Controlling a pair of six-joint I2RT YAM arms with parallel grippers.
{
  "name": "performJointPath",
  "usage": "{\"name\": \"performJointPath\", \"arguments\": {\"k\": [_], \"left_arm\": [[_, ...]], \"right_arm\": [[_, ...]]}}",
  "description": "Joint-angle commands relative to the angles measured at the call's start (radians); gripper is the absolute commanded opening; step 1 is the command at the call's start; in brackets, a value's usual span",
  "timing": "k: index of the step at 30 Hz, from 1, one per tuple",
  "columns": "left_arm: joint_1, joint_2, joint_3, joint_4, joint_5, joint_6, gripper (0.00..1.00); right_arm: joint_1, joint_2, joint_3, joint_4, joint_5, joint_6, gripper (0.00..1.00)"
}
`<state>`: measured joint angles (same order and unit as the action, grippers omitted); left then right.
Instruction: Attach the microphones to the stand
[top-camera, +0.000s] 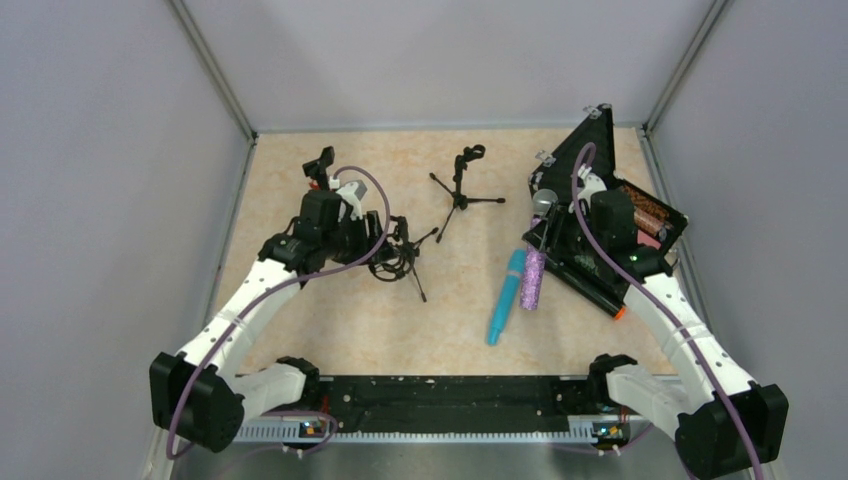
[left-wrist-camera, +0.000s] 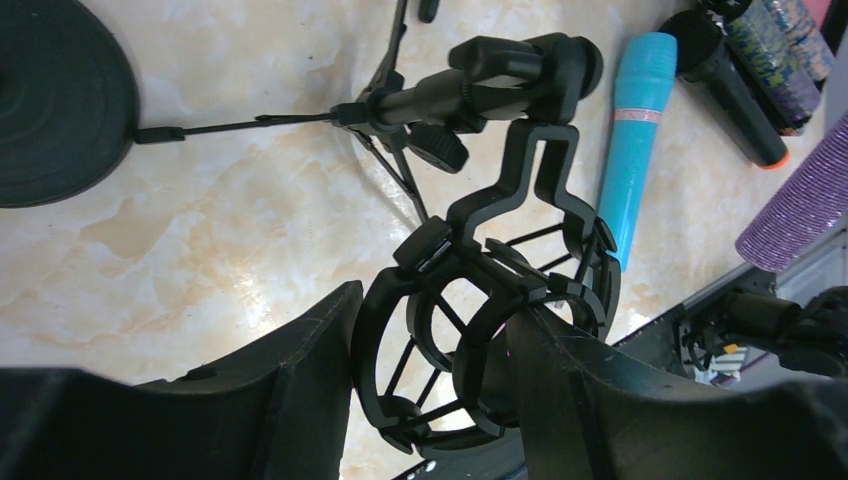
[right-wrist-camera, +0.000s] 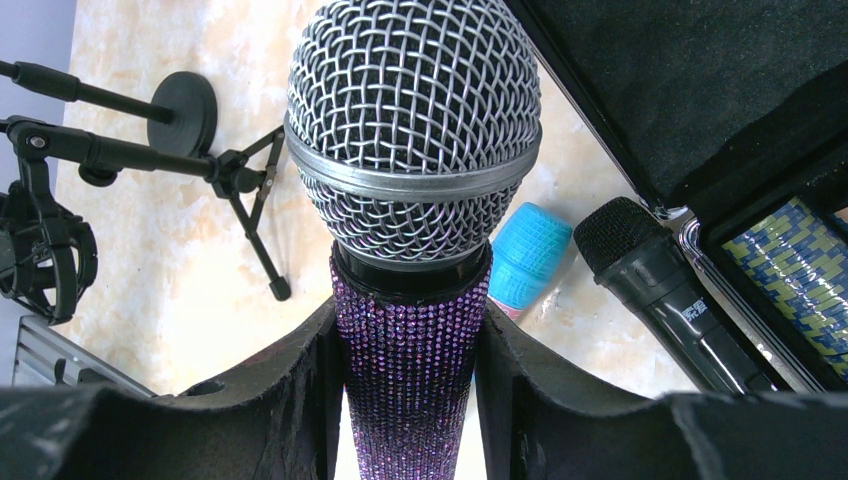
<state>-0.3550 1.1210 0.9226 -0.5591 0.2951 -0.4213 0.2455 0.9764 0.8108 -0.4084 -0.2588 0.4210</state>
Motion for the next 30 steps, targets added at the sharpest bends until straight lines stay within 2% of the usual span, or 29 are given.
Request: {"name": "performJointPath", "arguments": {"k": [1,18,30], "left_arm": [[0.002,0.01,-0.006,0.104,0.08,-0.025,0.58],[-0.111,0.088,0.041,0.147,0.085,-0.035,0.5],[-0.163,0.103,0.066,0.159,0.049,-0.024,0.5]], "right_arm": [[-0.01,-0.008,0.024,0.054,-0.005,0.008,0.0],[-0.011,-0.006,0.019,0.054,-0.007,0.007,0.0],[-0.011,-0.008,0.016,0.054,-0.004,0.008,0.0]]}}
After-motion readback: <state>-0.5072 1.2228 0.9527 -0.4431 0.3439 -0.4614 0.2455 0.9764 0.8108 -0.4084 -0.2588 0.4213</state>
